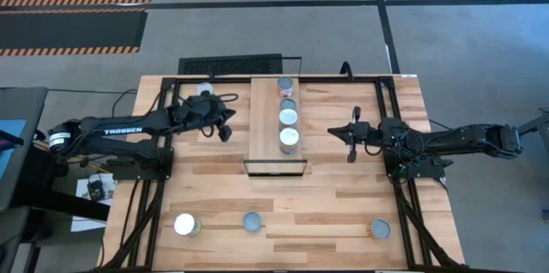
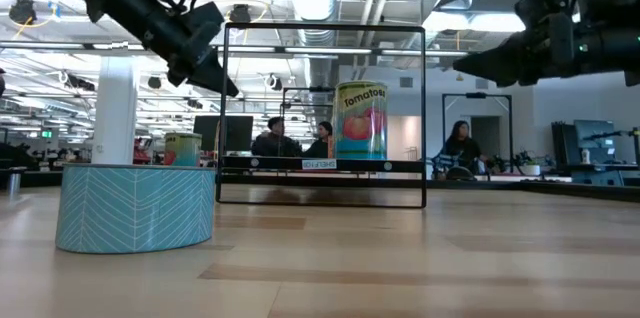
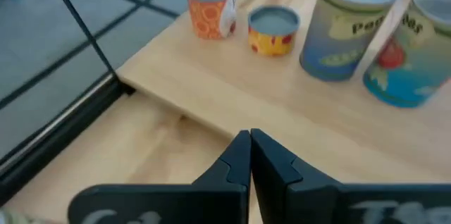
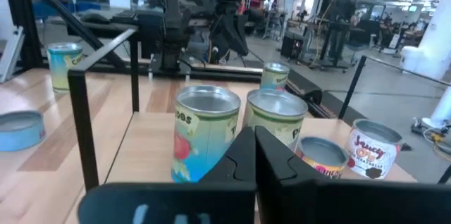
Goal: Pick and place cans onto a shelf
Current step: Put the canned tomatoes on the shelf and align them with the other tomato cans
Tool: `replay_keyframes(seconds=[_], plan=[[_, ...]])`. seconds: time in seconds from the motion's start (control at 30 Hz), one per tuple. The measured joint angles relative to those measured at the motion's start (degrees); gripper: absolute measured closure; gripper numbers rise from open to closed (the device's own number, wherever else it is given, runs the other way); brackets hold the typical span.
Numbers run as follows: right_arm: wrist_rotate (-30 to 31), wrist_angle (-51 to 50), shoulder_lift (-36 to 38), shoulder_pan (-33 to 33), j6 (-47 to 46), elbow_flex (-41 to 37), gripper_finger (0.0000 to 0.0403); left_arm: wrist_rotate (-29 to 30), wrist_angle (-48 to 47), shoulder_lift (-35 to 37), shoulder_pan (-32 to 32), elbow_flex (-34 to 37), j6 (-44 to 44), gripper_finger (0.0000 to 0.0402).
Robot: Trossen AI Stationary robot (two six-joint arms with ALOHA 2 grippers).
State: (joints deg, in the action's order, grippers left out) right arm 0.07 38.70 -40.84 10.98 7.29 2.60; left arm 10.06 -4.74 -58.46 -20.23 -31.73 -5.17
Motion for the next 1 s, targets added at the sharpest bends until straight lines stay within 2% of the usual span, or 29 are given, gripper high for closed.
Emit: replay_keyframes(seconds=[0.23,0.57,0.67,0.87,1.0], plan=[[0.02,3.42,-0.02,0.00,-0.41,-2.13,0.0393,3.15,-10.41,0.00,-2.48,-4.58,1.48,0.0401],[0.01,5.31,0.00,0.00,0.76,-2.20,0.0393,3.85,-23.89,-0.04,-16.14,-8.83,2.58,0.0396],[0.01,5.59,0.00,0.00,1.55,-2.20,0.0392,2.94,-25.44,-0.04,-18.35,-9.17,5.53,0.0377],[-0.01,6.85,0.00,0.00,1.75,-2.24,0.0392,0.86,-25.77,-1.93,-20.44,-9.19,11.48,0.0313],[-0.01,7.21,0.00,0.00,2.20,-2.26,0.0392,2.91,-25.22,-5.21,-21.20,-9.19,15.63,0.0279]])
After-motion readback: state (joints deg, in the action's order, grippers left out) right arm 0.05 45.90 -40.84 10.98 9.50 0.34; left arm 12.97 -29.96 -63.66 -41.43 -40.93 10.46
